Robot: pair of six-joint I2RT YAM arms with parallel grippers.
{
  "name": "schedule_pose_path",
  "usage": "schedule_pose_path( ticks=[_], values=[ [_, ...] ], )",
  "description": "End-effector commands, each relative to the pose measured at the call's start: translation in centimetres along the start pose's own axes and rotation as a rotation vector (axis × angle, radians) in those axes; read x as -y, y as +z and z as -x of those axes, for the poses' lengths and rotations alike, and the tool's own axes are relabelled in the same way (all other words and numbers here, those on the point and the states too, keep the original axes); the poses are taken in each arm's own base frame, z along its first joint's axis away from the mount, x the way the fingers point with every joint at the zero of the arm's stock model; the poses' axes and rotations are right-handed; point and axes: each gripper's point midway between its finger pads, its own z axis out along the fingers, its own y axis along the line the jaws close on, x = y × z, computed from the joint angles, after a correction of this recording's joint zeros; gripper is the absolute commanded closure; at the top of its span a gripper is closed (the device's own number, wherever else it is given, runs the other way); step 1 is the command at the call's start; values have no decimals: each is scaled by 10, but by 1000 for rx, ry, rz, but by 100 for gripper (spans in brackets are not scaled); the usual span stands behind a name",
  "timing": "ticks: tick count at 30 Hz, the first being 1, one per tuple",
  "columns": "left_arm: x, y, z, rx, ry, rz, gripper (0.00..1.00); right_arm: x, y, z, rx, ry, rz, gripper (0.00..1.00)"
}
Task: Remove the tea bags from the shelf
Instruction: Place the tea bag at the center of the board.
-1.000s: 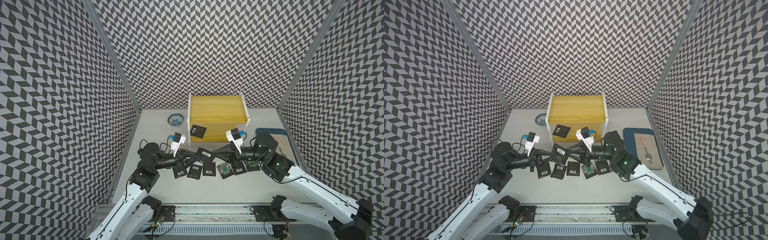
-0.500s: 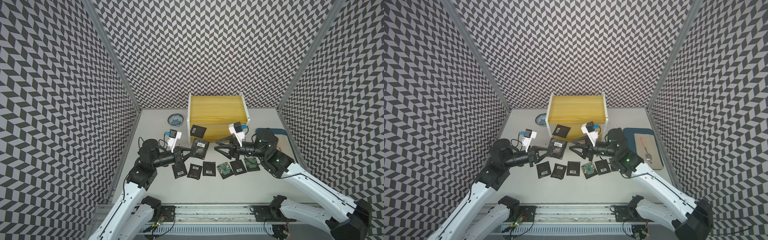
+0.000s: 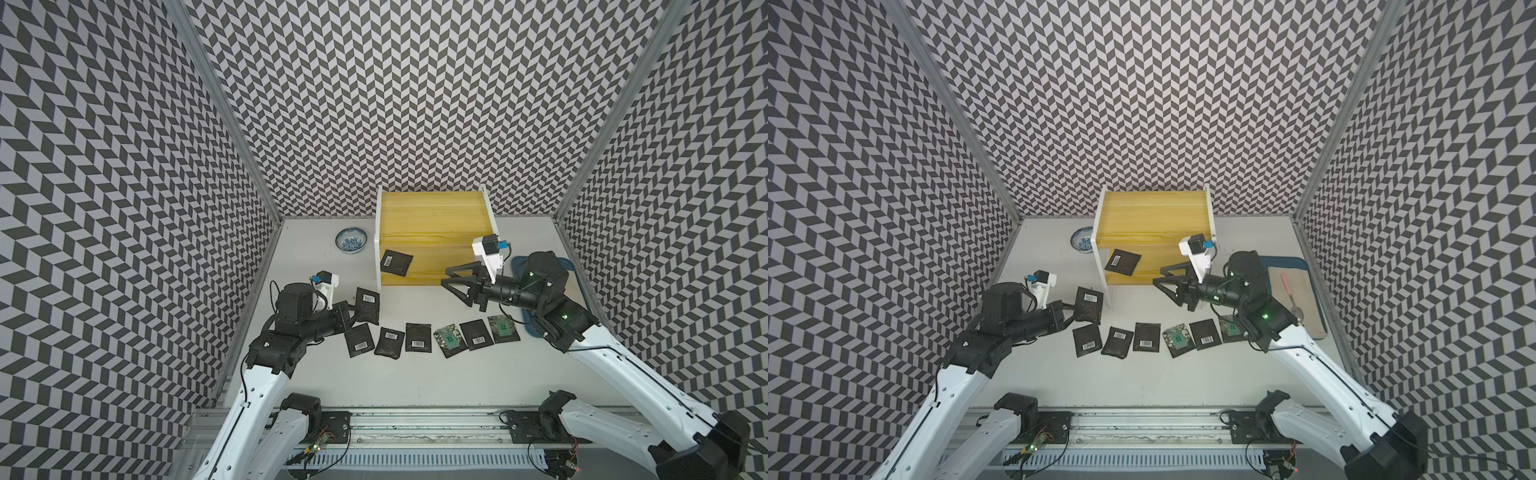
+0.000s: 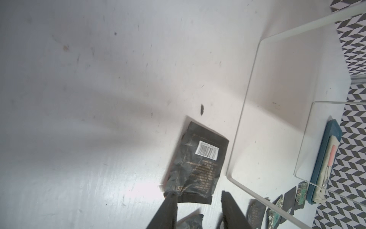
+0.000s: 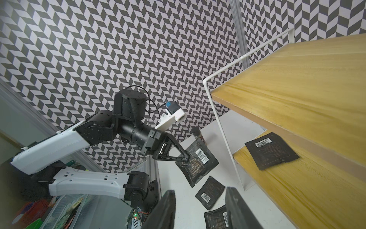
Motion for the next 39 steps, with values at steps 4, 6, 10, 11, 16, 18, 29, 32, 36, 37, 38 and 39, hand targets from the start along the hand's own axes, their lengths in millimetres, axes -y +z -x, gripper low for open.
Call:
schedule_pose_path(
  ticks=[4, 6, 10, 11, 16, 18, 29, 32, 36, 37, 38, 39],
  values=[
    [-45, 6, 33, 60, -133, 105, 100, -8, -11, 15, 68, -29, -5, 55],
    [-50, 14, 45, 80, -147, 71, 100, -9, -14, 13, 76, -23, -5, 55],
    [-51, 41, 54, 22, -174, -13, 100, -8, -17, 7, 75, -12, -16, 56],
    [-52, 49, 55, 7, -181, -33, 100, -8, -17, 6, 73, -11, -15, 56],
    [-69, 75, 53, -55, -194, -24, 100, -7, -19, 6, 83, -14, -25, 57],
    [-74, 82, 52, -84, -201, -17, 100, -8, -20, 6, 89, -12, -23, 57],
    [-109, 110, 41, -173, -223, 73, 100, -7, -21, 2, 87, -11, -32, 57],
    [-114, 115, 35, -195, -236, 78, 99, -7, -22, 2, 88, -10, -33, 57],
    [-122, 121, 28, -216, -251, 97, 97, -6, -22, 1, 82, -11, -38, 58],
    [-124, 122, 27, -222, -253, 99, 95, -6, -22, 1, 82, -12, -39, 58],
    [-127, 123, 26, -228, -258, 108, 95, -6, -22, 1, 83, -13, -41, 58],
    [-130, 125, 24, -234, -262, 122, 94, -6, -22, 2, 83, -14, -41, 58]
  ],
)
